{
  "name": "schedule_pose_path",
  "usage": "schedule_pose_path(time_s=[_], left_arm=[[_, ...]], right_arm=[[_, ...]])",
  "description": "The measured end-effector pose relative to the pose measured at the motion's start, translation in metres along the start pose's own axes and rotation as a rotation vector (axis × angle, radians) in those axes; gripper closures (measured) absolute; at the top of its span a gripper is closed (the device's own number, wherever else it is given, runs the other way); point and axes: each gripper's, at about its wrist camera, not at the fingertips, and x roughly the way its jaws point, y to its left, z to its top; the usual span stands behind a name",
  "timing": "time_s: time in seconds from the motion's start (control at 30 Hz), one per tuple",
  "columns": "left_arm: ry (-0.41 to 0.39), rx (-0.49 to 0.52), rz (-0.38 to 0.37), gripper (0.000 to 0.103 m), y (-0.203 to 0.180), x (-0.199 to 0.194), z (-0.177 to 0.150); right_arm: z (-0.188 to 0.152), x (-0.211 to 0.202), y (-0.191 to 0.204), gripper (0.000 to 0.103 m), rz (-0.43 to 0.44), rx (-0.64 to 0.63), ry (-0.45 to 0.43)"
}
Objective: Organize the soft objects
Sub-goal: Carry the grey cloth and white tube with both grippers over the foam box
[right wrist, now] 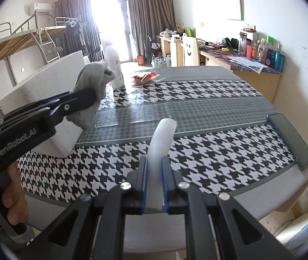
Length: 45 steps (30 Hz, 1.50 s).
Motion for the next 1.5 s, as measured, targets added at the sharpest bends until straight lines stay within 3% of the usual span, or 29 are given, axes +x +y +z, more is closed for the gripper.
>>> schedule_pose_path(time_s=[0.57,1.5], left_arm=[[-0.079,0.056,-0.005,0.078,-0.002,-0.027,0.024],[-0.178,0.049,0.068,0.078,0.013,-0.046,0.056]], right_arm=[[0.027,-0.023,-0.001,0.087,0.032,-0.021,-0.125],[0.069,-0.039,0.008,0.087,0.102,-0.072,-0.251]])
